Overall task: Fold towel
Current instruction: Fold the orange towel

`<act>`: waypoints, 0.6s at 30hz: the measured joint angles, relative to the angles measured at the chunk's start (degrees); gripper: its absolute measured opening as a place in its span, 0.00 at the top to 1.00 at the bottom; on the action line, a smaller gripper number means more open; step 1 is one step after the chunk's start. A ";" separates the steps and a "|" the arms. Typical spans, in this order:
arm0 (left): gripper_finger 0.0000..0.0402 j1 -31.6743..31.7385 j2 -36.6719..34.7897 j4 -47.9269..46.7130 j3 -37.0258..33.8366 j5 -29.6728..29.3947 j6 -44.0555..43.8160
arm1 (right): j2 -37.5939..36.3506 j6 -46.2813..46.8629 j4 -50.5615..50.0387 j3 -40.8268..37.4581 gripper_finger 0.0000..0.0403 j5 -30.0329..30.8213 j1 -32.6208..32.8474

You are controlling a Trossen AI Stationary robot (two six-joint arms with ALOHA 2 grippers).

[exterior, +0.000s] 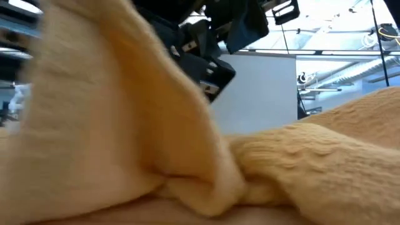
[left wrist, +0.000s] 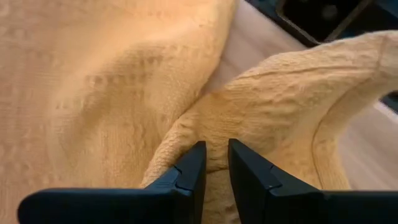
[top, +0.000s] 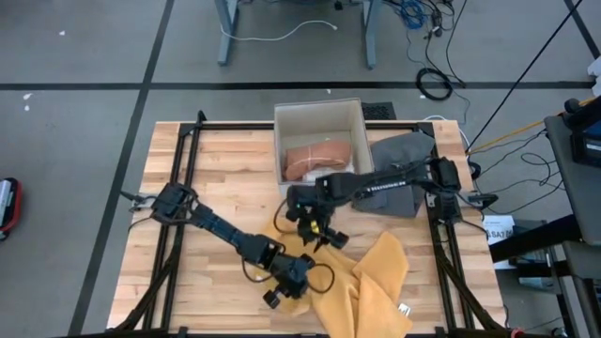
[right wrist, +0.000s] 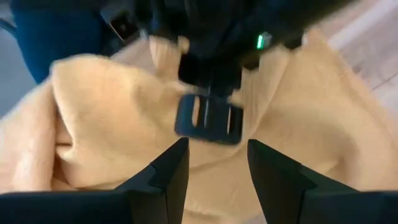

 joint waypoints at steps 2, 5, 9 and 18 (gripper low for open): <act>0.82 1.06 0.00 2.93 -1.00 0.99 0.06 | -0.12 -1.15 0.02 0.00 0.62 -3.08 -1.76; 0.82 2.32 0.00 6.74 -1.63 2.47 0.50 | -0.93 -3.02 -1.35 0.00 0.62 -6.40 -4.22; 0.82 3.27 0.00 8.16 -1.77 2.91 2.10 | -3.06 -5.08 -3.55 0.00 0.62 -6.71 -6.69; 0.82 6.26 0.00 9.58 -1.77 5.67 4.31 | -9.94 -7.96 -5.76 0.00 0.62 -10.95 -11.99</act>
